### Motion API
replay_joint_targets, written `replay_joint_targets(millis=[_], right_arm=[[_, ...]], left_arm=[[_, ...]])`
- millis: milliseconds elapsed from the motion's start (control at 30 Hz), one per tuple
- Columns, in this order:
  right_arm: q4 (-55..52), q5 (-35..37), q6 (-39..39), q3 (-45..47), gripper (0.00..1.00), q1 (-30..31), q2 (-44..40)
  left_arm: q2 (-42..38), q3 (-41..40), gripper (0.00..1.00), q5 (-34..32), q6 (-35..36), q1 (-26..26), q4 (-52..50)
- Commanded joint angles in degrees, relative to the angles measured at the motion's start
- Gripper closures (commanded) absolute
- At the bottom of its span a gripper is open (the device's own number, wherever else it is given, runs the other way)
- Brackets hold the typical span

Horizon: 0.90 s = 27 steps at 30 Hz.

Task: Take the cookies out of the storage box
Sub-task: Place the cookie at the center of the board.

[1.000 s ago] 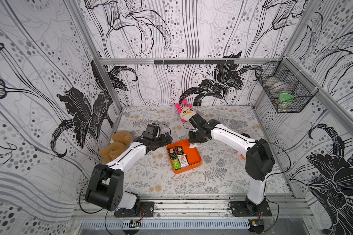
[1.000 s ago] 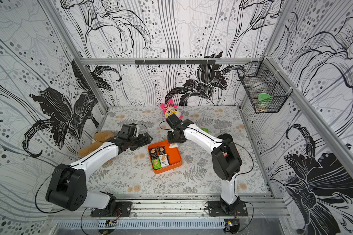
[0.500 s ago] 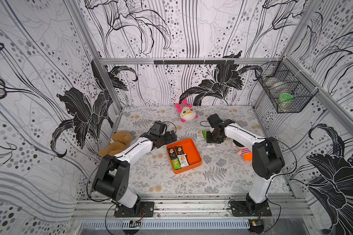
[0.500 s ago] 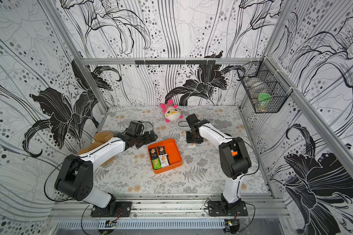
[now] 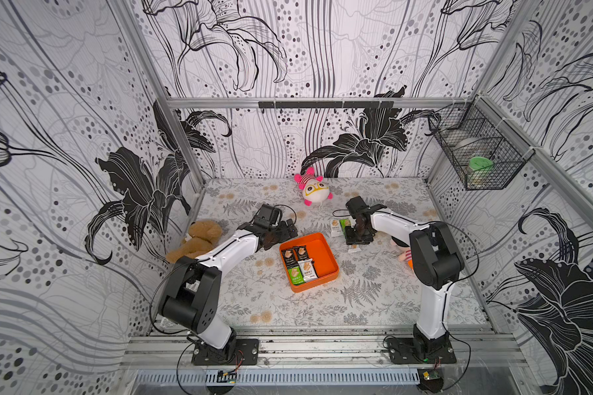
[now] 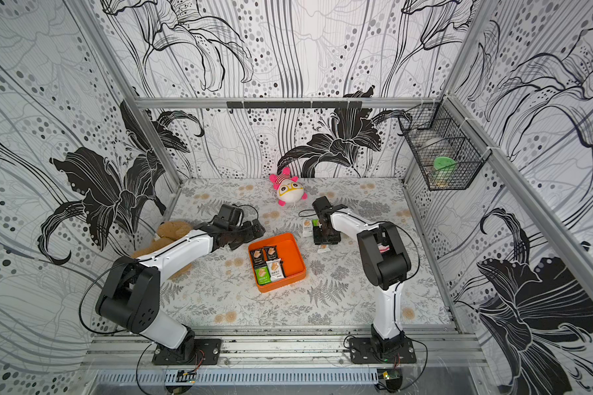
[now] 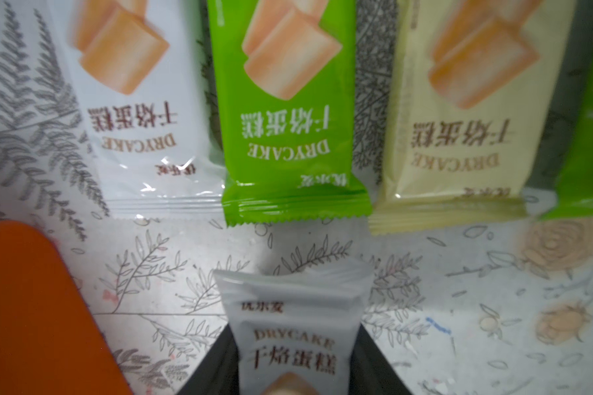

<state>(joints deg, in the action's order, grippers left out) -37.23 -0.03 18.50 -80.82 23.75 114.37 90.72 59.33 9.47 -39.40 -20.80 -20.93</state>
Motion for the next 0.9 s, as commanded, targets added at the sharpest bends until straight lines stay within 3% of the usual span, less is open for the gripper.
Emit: replay_joint_targets(millis=[0,267,433,667,867], right_arm=[[0.23,-0.68,-1.45,0.11,0.53,-0.10,1.38],[0.67,-0.76,-0.86,0.65,0.48,-0.10,1.74],[0.17,-0.27,0.31,0.69,0.38,-0.10,0.69],[-0.37,0.54,2.74,2.99,0.30,0.07,-4.68],[-1.40,2.69,5.90,3.13,0.30,3.26,-9.79]], left_arm=[[0.20,1.55,0.03,-1.56,-0.83,-0.51,1.77],[-0.67,0.37,0.03,-1.74,-0.59,-0.62,1.58],[-1.46,-0.31,0.03,-1.75,-0.24,-0.56,1.50],[-3.13,-1.74,0.03,-1.74,0.96,-0.56,0.89],[-3.88,-2.62,0.03,-0.93,3.08,-0.56,-0.25]])
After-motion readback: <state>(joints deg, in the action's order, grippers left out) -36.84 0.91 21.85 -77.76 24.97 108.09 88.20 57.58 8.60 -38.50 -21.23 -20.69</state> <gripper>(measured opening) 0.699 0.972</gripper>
